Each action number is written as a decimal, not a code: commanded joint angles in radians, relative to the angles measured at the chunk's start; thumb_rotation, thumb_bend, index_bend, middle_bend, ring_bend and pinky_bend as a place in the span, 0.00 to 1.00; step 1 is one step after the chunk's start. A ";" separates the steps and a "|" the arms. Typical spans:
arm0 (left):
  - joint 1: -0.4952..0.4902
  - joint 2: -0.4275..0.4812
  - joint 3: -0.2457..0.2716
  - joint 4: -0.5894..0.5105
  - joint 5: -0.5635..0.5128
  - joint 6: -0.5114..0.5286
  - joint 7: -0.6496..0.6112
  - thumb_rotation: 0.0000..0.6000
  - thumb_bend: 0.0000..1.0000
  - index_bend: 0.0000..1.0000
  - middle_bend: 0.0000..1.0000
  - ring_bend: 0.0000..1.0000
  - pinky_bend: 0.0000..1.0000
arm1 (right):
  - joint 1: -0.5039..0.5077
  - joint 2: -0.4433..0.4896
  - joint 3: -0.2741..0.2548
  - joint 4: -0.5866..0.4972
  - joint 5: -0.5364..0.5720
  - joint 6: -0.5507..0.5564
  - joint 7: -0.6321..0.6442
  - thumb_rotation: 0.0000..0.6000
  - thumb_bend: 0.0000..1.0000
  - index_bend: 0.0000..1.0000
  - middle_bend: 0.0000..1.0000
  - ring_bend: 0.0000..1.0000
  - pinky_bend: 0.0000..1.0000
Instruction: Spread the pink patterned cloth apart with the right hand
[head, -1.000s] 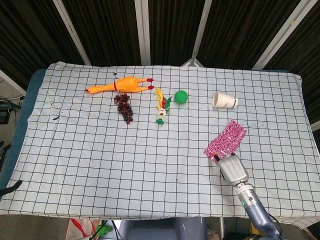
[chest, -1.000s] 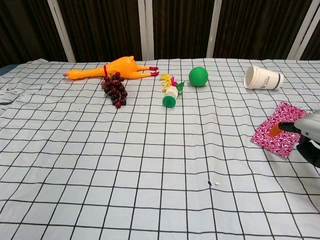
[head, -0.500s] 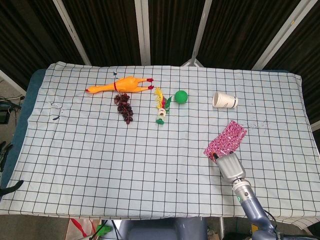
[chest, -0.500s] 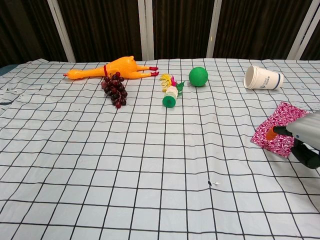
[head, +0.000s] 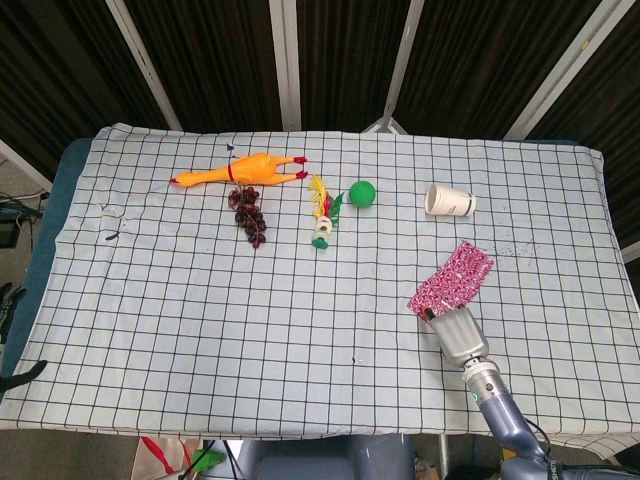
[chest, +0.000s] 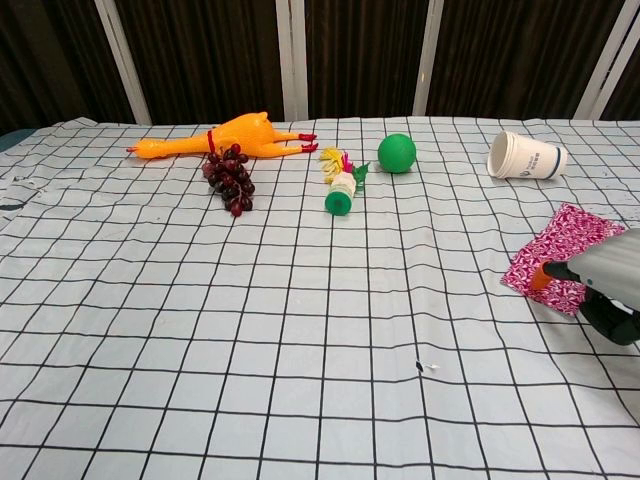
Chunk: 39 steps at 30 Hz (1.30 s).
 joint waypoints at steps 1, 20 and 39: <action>0.000 0.000 0.000 0.000 0.001 0.001 -0.001 1.00 0.20 0.12 0.02 0.03 0.06 | 0.002 -0.001 -0.004 -0.006 0.002 0.003 -0.003 1.00 0.71 0.23 0.81 0.76 0.45; 0.000 0.001 0.003 0.000 0.004 0.001 0.000 1.00 0.20 0.12 0.02 0.03 0.06 | 0.013 0.001 -0.049 -0.040 -0.013 0.022 -0.033 1.00 0.71 0.24 0.81 0.76 0.45; 0.000 -0.001 0.003 -0.001 0.004 0.002 0.003 1.00 0.20 0.12 0.02 0.03 0.06 | 0.012 0.009 -0.101 -0.099 -0.057 0.048 -0.069 1.00 0.71 0.24 0.81 0.76 0.45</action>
